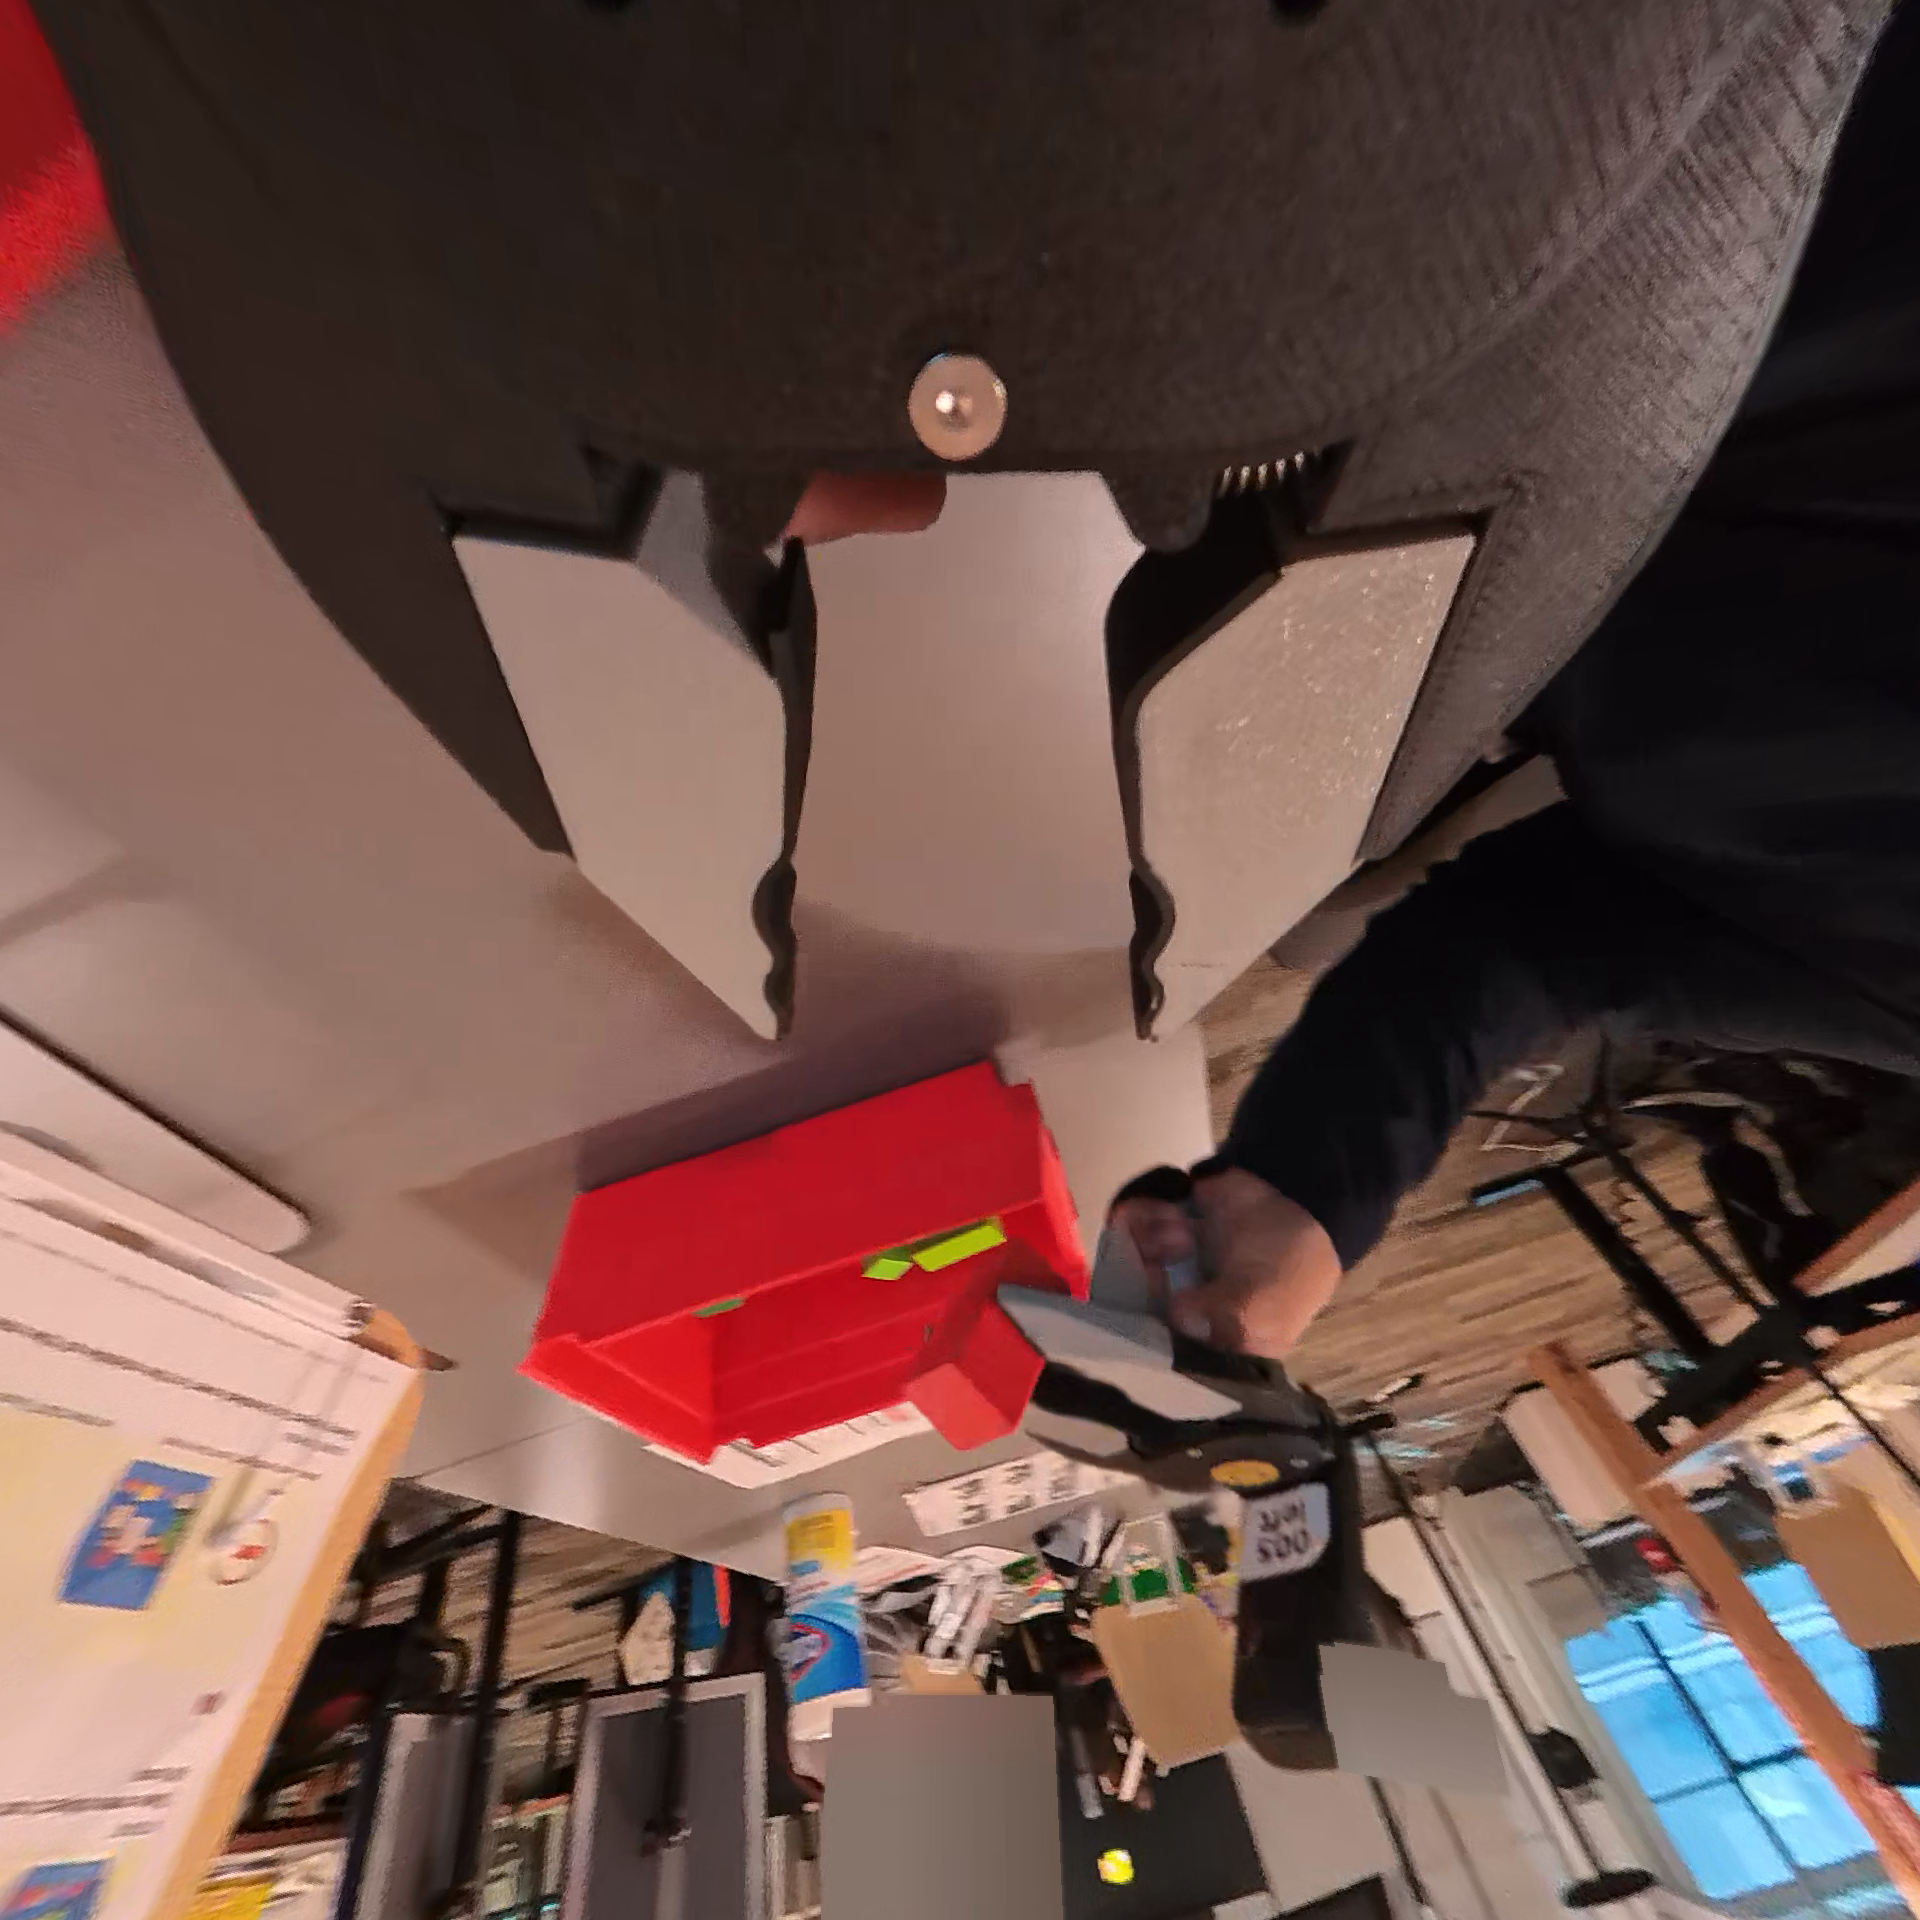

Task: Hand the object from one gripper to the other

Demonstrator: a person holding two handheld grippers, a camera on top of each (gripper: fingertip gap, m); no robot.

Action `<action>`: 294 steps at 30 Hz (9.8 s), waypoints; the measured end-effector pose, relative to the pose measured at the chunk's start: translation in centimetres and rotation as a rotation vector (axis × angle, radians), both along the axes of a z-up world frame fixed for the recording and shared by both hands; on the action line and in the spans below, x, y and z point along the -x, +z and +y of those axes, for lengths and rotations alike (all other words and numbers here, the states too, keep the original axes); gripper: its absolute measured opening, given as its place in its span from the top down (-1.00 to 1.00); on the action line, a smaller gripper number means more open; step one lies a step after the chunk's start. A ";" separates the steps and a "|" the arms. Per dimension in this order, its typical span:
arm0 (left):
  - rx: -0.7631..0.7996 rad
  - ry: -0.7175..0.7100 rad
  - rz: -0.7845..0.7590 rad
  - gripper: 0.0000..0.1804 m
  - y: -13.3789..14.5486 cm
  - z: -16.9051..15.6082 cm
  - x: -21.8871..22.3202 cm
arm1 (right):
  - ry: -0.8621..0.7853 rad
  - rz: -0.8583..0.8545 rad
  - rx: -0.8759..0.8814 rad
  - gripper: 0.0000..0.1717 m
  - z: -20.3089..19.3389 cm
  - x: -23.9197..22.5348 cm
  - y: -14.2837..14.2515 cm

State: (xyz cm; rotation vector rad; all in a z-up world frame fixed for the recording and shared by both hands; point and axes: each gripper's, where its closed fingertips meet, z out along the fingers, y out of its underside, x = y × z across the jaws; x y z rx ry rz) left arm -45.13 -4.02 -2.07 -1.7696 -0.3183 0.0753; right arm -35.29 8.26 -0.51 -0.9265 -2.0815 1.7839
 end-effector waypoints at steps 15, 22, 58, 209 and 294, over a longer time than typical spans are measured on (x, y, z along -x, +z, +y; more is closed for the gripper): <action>-0.196 -0.478 -0.119 0.66 0.8 6.8 -13.0 | 0.296 -0.066 0.249 0.61 -7.3 -2.0 0.6; -0.164 -0.448 -0.179 0.66 -0.2 7.1 -12.3 | 0.254 -0.035 0.215 0.64 -7.3 -1.1 -0.1; -0.155 -0.019 -0.100 0.70 3.1 -4.7 -3.6 | -0.680 -0.924 -0.880 0.63 27.7 14.8 -18.2; 0.418 -0.628 0.118 0.67 -3.7 7.1 -12.9 | 0.252 0.107 -0.157 0.67 -5.9 -2.6 -3.3; 0.185 0.505 -0.043 0.34 -4.0 -12.3 7.2 | -0.350 0.168 -0.259 0.56 6.3 1.5 0.9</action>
